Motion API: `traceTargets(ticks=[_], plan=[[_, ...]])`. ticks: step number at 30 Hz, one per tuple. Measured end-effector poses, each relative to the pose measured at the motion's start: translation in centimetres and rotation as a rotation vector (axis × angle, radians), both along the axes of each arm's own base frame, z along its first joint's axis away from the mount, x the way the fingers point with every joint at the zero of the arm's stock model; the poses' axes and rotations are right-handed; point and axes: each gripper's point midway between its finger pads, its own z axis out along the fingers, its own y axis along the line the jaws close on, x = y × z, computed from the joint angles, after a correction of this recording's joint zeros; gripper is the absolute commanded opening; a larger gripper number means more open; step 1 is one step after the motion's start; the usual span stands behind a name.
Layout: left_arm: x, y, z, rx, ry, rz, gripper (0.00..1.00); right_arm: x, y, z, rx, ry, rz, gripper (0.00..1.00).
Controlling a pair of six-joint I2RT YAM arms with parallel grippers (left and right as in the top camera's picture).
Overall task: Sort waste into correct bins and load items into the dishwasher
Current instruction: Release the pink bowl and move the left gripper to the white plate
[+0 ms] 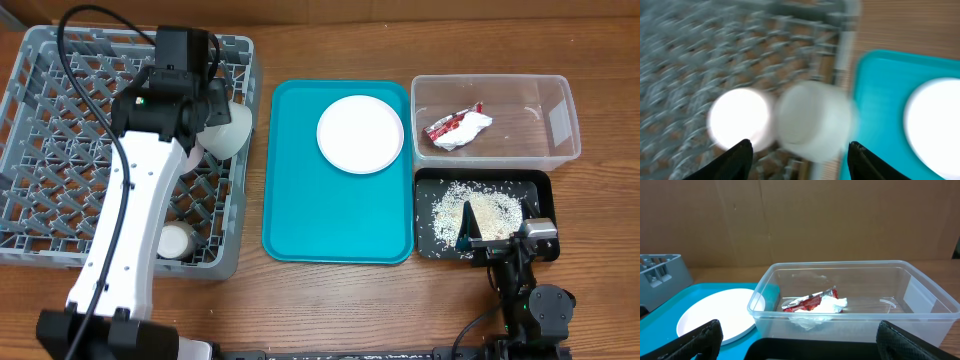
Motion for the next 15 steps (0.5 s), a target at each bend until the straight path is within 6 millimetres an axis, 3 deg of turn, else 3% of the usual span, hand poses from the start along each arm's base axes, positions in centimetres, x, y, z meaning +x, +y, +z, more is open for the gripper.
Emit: traceTargets(ticks=[3, 7, 8, 10, 11, 12, 15], plan=[[-0.5, -3.3, 0.8, -0.035, -0.012, -0.144, 0.39, 0.0, 0.0, 0.0, 0.0, 0.0, 0.0, 1.0], [-1.0, -7.6, 0.3, -0.063, 0.006, -0.331, 0.24, 0.0, 0.0, 0.0, 0.0, 0.0, 0.0, 1.0], [-1.1, -9.4, -0.1, -0.082, 0.016, -0.402, 0.29, 0.0, 0.0, 0.0, 0.0, 0.0, 0.0, 1.0], [-1.1, -11.7, -0.9, -0.101, 0.028, -0.486, 0.54, 0.0, 0.0, 0.0, 0.001, 0.0, 0.0, 1.0], [-1.1, -12.7, -1.4, -0.104, 0.033, -0.517, 0.59, 0.0, 0.0, 0.0, 0.001, 0.0, 0.0, 1.0], [-0.9, -14.6, -2.5, -0.107, 0.05, -0.568, 0.59, 0.0, 0.0, 0.0, 0.0, 0.0, 0.0, 1.0], [0.1, -17.6, -5.2, -0.116, 0.07, -0.606, 0.53, 0.0, 0.0, 0.0, 0.0, 0.0, 0.0, 1.0]])
